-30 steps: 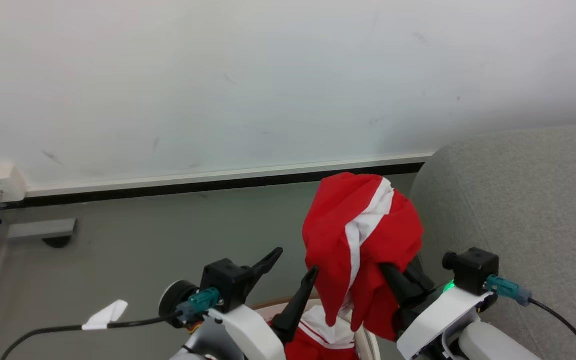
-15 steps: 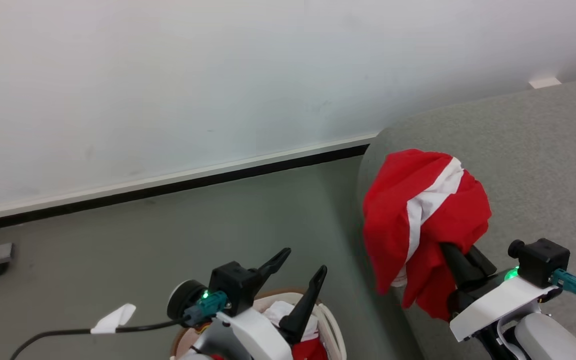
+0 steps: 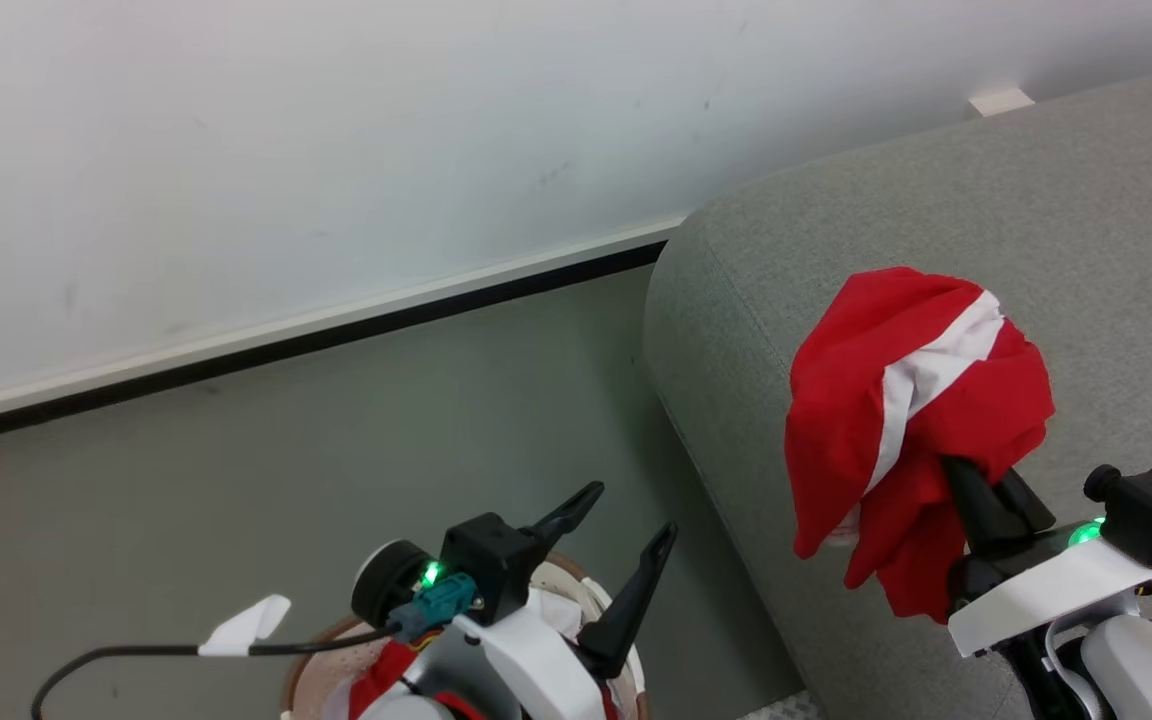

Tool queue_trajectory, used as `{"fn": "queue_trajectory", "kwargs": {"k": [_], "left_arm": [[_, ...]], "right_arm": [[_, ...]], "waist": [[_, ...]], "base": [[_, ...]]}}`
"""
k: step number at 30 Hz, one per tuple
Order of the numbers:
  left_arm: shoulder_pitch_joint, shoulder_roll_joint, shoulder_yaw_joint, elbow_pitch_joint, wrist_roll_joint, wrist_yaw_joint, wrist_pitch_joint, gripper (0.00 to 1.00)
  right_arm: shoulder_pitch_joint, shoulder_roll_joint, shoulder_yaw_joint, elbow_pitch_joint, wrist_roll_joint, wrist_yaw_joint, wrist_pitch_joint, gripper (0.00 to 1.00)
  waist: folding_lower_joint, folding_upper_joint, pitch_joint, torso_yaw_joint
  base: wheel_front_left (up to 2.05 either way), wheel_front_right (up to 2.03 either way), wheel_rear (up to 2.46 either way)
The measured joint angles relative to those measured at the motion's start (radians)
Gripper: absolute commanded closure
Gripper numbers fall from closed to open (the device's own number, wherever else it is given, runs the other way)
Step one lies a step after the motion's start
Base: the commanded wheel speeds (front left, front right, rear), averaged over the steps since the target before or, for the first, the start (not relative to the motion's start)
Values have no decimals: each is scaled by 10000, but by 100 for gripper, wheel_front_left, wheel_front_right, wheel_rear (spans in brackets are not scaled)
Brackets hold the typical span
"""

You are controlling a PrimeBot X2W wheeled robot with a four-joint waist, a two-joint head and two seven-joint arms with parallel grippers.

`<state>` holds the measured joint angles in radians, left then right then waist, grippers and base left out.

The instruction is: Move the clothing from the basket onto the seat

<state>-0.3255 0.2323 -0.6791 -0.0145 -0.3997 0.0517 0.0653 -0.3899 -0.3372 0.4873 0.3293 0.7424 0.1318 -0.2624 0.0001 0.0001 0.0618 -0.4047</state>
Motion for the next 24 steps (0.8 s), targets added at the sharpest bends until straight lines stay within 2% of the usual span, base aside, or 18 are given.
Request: {"fn": "queue_trajectory", "kwargs": {"k": [7,14,24], "left_arm": [[-496,111,-31,-234,134,-73,244,0],[-1456,307,-130,-560,366,-378,702,0],[-2885,380,-186,-863,775,-796,1005,0]], "right_arm": [[-559,453,-1206,387,-391,0,-2,100],[-2365,792,-3068,1404,-1055,0,-2,100],[-6090,155,-5879,3557,-2222,0,-19,100]], "waist": [[0,0,843,2],[1,0,2159,148],[3,0,4336,910]], "base": [[0,0,0],[0,0,0],[0,0,0]]}}
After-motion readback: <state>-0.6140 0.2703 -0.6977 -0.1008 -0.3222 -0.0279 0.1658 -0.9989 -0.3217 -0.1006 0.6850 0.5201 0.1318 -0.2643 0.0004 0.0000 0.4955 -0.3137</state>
